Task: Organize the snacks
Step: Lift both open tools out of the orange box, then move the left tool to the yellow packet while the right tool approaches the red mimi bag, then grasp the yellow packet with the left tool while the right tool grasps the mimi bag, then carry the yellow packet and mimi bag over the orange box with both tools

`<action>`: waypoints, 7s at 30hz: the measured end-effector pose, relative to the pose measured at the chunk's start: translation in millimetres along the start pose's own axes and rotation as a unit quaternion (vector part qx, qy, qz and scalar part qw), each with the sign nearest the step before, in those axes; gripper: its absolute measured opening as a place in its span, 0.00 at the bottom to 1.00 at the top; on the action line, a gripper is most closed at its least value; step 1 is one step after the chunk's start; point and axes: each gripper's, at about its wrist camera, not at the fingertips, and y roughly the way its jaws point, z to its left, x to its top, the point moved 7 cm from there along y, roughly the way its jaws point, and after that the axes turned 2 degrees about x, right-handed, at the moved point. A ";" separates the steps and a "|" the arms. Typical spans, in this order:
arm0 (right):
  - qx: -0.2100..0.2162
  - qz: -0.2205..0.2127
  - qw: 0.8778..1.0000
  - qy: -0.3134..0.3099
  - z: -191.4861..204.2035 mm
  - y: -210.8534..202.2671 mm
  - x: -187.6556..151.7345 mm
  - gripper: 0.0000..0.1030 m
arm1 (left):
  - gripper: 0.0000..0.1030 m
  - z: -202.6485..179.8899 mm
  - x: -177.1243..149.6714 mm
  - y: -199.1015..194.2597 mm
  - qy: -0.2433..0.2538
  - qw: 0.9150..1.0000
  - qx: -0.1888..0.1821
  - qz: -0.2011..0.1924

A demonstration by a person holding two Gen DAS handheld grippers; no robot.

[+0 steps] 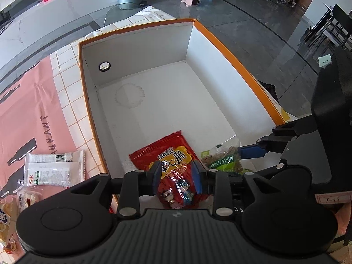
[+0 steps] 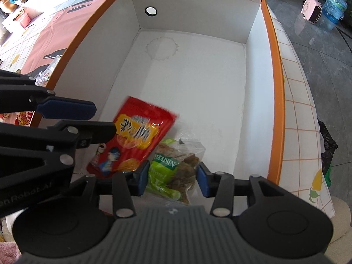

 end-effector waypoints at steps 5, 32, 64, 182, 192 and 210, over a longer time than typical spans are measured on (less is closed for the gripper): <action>0.000 -0.006 1.000 -0.004 5.3 -8.8 2.5 0.51 | 0.54 2.4 0.1 -13.7 -0.007 1.000 0.001 -0.016; 0.013 -0.193 0.981 0.027 98.0 -102.3 -36.0 0.89 | 0.74 49.0 -68.2 -142.3 -0.065 0.983 0.042 -0.165; 0.060 -0.183 0.981 -0.011 238.2 1.4 -72.5 0.34 | 0.82 184.1 -235.9 -79.4 -0.216 0.971 0.055 -0.086; -0.054 -0.328 0.943 0.000 99.9 -139.0 -69.7 0.09 | 0.62 31.6 -77.3 -149.8 0.011 0.966 0.058 -0.252; -0.075 -0.293 0.953 0.009 57.8 -126.8 -61.0 0.09 | 0.62 -4.4 -42.3 -104.5 0.083 0.971 0.041 -0.218; -0.082 -0.172 0.980 -0.054 14.8 -58.4 -9.4 0.09 | 0.62 -5.8 -3.2 -9.0 0.180 0.978 0.026 -0.104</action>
